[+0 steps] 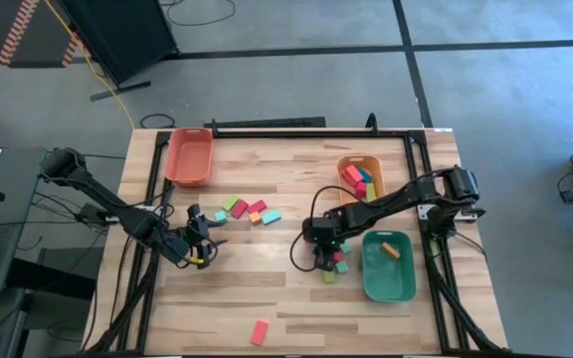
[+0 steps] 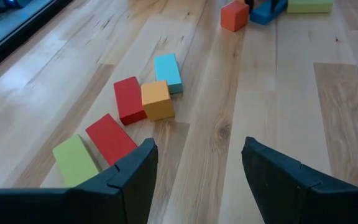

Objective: Sort blocks by size
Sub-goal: Put the small rectangular dark blue block into the green bin

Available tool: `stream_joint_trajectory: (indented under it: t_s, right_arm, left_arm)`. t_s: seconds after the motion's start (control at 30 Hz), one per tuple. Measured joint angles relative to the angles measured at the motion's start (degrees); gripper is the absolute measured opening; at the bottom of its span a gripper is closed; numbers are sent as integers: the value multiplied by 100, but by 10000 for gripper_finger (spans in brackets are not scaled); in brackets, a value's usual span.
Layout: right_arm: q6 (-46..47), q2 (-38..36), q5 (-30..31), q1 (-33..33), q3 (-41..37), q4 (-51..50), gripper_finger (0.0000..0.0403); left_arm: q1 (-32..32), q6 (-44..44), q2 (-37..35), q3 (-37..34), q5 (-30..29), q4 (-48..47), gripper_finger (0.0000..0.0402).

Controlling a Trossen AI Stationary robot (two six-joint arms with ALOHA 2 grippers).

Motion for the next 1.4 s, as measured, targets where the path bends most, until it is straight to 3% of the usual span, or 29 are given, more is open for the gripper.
stream_joint_trajectory:
  t_s: [0.2, 0.53, 1.4]
  right_arm:
    - [9, 4, 184, 61, -3, 58, 200]
    - [51, 4, 219, 188, -3, 47, 263]
    - [135, 4, 553, 530, 439, -309, 265]
  left_arm:
    - [0, -46, 0, 0, 0, 0, 224]
    - [0, -61, 0, 0, 2, 2, 224]
    - [0, -151, 0, 0, 2, 2, 224]
